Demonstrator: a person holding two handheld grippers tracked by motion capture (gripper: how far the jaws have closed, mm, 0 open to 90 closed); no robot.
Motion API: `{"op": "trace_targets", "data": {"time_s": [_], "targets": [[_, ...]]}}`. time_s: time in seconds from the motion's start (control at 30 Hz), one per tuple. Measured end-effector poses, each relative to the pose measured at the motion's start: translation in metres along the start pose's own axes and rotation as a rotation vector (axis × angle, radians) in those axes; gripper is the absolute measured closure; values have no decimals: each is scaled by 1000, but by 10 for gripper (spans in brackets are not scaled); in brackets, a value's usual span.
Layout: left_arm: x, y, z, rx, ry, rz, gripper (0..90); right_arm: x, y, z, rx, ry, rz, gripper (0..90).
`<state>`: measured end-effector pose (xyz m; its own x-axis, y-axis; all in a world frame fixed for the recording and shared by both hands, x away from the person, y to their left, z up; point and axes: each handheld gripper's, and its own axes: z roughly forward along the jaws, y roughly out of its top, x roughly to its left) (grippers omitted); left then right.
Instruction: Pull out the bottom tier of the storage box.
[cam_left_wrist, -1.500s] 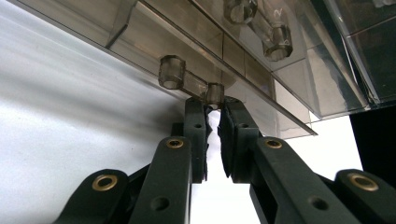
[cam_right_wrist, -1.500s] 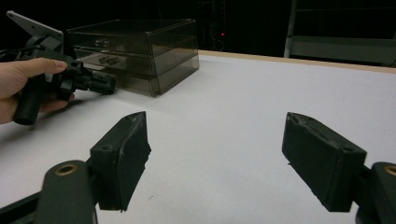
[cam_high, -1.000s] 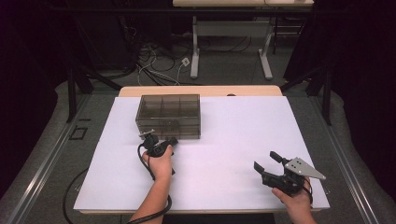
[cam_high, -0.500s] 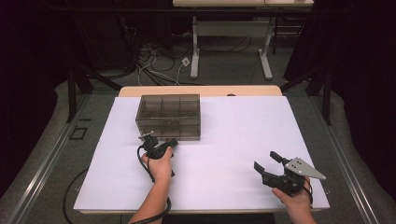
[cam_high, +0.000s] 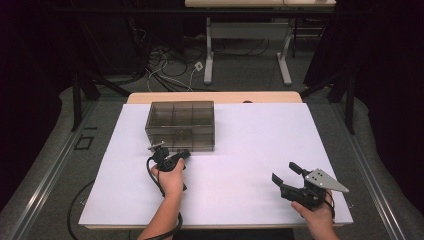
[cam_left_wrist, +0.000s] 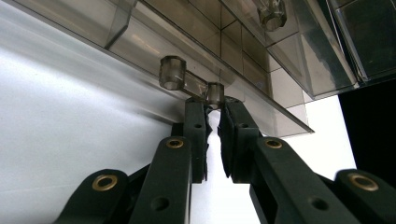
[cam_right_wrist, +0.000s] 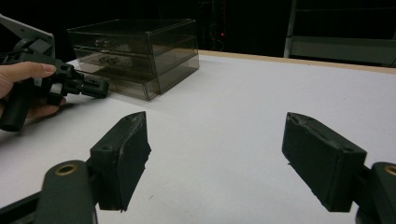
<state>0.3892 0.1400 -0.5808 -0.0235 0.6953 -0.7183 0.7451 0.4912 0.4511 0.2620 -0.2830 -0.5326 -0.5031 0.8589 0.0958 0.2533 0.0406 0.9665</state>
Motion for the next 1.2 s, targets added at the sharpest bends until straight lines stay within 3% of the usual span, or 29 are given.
{"op": "trace_targets", "data": {"time_s": [0.47, 1.2], "targets": [[1, -1, -1, 0, -9, -11, 810, 0, 0, 0, 1, 1, -1, 224], [-3, 2, -12, 31, -40, 17, 655, 0, 0, 0, 0, -2, -2, 224]]}}
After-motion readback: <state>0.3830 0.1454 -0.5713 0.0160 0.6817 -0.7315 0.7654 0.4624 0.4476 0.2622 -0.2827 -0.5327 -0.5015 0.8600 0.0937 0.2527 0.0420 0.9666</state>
